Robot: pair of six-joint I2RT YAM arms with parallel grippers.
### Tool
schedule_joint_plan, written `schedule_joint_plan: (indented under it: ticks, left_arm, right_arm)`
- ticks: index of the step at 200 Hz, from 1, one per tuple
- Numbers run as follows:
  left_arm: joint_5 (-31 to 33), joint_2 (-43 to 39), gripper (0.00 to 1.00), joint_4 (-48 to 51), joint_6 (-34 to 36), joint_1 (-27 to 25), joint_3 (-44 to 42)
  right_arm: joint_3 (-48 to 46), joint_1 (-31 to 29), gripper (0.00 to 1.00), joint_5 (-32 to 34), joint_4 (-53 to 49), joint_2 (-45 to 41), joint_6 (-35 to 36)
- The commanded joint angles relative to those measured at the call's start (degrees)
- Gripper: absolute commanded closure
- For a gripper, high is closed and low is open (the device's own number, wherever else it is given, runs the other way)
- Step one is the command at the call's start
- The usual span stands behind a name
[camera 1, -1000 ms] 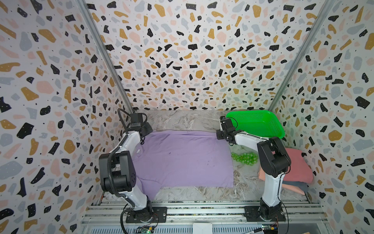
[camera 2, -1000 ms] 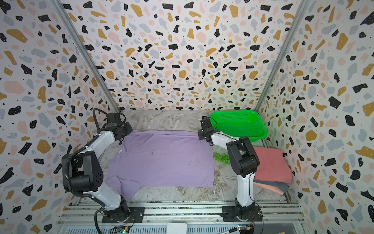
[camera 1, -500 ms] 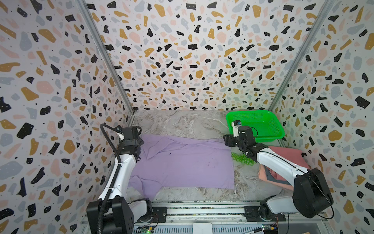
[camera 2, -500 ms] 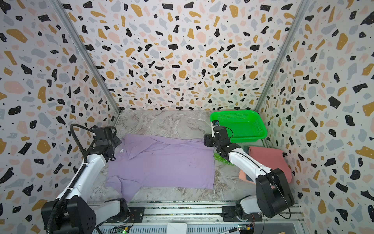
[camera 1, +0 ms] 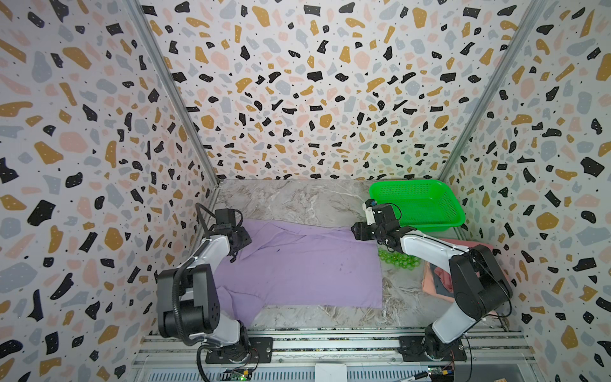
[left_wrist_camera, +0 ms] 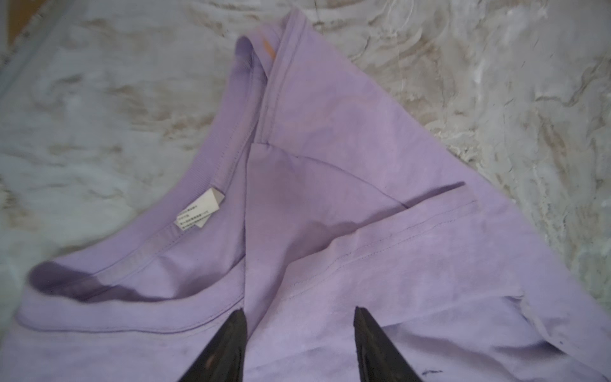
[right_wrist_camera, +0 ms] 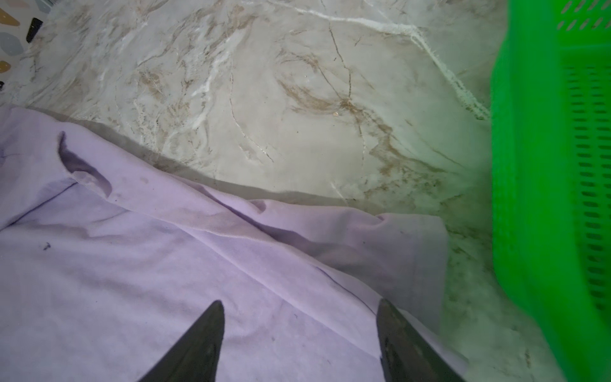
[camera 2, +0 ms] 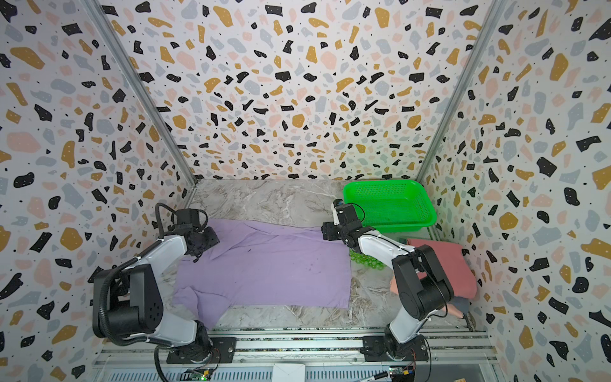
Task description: Fold and stack the t-shirts
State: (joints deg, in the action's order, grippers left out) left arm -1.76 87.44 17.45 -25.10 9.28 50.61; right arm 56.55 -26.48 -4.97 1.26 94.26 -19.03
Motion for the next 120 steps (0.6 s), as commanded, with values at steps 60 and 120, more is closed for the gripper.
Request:
schedule_joint_plan:
  ticks: [60,120]
  left_arm:
    - [-4.8,7.7,0.56,-5.1,2.5,1.2,-0.2]
    - [-4.1,5.9,1.00,-1.7,2.2,1.2,3.1]
  right_arm:
    - [1.0,1.0,0.25,4.4,-1.8,-1.4,1.2]
    - [3.0,3.8,0.25,3.1,-3.6,1.5,3.0]
